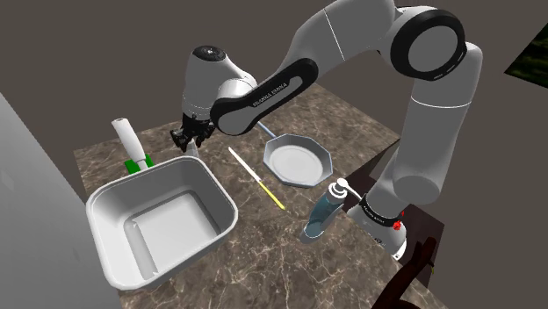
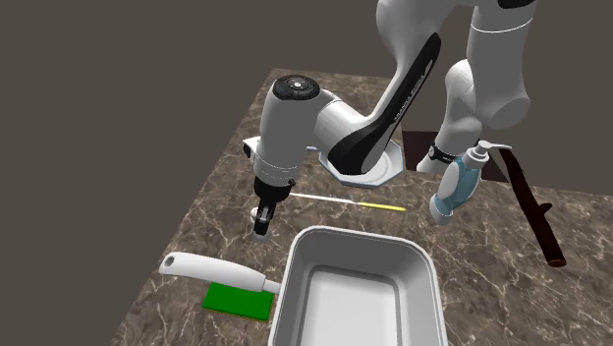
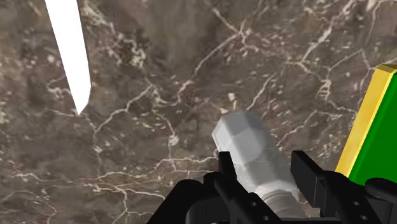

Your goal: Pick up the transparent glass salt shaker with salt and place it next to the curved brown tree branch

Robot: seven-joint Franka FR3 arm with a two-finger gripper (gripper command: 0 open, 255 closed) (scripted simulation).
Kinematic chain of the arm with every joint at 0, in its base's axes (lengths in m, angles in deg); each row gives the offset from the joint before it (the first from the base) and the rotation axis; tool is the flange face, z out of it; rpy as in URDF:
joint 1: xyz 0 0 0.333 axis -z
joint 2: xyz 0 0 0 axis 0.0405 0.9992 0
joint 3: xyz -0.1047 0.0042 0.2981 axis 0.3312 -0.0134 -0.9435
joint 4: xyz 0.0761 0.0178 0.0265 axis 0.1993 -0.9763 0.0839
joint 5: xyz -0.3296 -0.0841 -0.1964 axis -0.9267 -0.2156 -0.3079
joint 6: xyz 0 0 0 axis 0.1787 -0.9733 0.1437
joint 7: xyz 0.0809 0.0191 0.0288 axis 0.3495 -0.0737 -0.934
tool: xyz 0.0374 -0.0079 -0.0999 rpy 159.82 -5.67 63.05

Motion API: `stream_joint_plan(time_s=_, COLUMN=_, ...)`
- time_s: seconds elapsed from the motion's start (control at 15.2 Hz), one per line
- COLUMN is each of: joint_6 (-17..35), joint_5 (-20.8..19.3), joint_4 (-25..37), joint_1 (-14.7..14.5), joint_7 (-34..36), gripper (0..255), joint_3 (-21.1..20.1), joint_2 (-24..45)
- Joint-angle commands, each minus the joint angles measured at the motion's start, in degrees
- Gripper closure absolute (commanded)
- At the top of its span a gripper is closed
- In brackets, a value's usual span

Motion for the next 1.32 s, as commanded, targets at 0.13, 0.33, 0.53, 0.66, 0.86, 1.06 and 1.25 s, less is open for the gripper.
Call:
stream_joint_plan(time_s=0.13, joint_6=0.0, joint_5=0.0, joint_4=0.0, joint_1=0.0, joint_7=0.0, gripper=255, joint_3=0.0, joint_2=0.0)
stream_joint_plan(time_s=0.33, joint_6=-1.2, joint_5=0.7, joint_4=0.4, joint_1=0.3, joint_7=-0.6, gripper=255, joint_3=-0.4, joint_2=-0.9)
stream_joint_plan(time_s=0.53, joint_6=-3.1, joint_5=1.8, joint_4=1.0, joint_1=0.6, joint_7=-1.4, gripper=255, joint_3=-0.9, joint_2=-2.2)
stream_joint_plan(time_s=0.66, joint_6=-4.4, joint_5=2.5, joint_4=1.5, joint_1=0.8, joint_7=-1.9, gripper=255, joint_3=-1.2, joint_2=-3.1)
stream_joint_plan(time_s=0.86, joint_6=-6.3, joint_5=3.5, joint_4=2.4, joint_1=1.1, joint_7=-2.7, gripper=255, joint_3=-1.5, joint_2=-4.3)
stream_joint_plan(time_s=1.06, joint_6=-8.3, joint_5=4.3, joint_4=3.3, joint_1=1.3, joint_7=-3.3, gripper=255, joint_3=-1.8, joint_2=-5.4)
stream_joint_plan(time_s=1.25, joint_6=-10.3, joint_5=5.2, joint_4=4.4, joint_1=1.5, joint_7=-4.0, gripper=255, joint_3=-2.1, joint_2=-6.4)
